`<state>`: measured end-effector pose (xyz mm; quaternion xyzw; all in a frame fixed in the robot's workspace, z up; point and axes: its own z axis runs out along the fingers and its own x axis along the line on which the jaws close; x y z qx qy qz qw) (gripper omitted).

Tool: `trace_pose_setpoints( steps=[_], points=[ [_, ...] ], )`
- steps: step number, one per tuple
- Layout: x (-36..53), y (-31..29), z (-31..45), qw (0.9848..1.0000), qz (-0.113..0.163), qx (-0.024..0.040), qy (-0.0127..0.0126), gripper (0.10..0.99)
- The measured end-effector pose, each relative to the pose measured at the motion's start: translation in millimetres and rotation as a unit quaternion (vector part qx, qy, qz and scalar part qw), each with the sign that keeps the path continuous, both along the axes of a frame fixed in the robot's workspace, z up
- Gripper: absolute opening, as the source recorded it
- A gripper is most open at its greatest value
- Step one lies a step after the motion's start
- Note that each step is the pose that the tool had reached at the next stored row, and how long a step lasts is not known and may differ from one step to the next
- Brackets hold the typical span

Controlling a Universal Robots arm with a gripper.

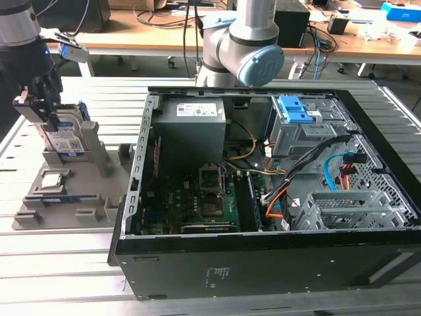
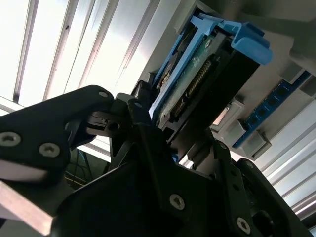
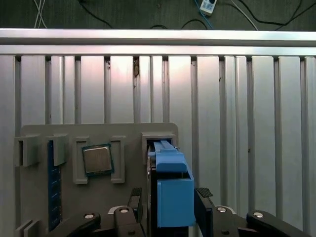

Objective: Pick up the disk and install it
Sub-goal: 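Pick up the disk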

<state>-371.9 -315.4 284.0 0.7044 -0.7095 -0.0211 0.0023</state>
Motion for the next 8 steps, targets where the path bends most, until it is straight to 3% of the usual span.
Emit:
trace_pose_setpoints(
  steps=[8],
  points=[
    [0.0, 0.0, -0.9, 1.0000, 0.000, -0.0022, 0.0000, 0.525]
  ],
)
